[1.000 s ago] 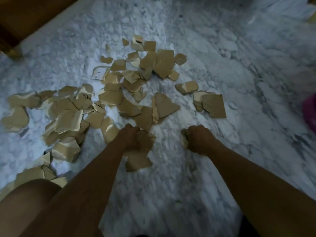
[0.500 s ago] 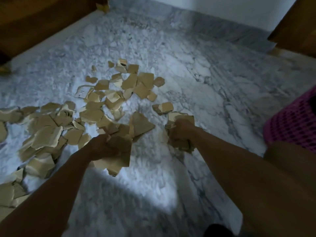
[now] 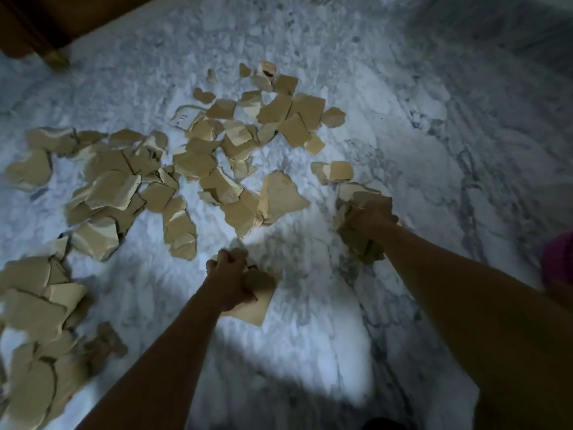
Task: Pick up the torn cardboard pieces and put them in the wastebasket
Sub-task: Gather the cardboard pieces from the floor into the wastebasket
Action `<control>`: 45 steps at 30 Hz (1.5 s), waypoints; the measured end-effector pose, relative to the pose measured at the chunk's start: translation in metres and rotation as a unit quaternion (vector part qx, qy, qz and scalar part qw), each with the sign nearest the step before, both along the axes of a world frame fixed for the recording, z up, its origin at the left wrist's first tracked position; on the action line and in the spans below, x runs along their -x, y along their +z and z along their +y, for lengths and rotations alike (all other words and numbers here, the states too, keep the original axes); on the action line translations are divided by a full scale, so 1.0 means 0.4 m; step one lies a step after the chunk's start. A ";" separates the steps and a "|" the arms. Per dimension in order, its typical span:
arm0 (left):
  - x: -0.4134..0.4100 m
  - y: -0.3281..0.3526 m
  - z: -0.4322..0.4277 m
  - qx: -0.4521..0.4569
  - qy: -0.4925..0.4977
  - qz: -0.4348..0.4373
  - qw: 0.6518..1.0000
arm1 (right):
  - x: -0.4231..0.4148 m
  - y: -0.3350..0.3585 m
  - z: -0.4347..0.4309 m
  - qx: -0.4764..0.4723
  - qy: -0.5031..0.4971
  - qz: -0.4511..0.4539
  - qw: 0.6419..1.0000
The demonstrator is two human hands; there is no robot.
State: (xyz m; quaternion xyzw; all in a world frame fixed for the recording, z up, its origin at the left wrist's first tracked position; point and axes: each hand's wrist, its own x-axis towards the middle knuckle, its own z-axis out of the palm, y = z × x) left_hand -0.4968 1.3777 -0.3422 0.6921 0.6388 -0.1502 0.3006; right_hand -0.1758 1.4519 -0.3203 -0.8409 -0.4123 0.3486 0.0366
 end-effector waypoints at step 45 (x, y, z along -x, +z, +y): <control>0.026 0.026 0.076 -0.028 -0.130 -0.006 0.991 | 0.084 -0.050 -0.033 0.051 0.224 -0.034 0.973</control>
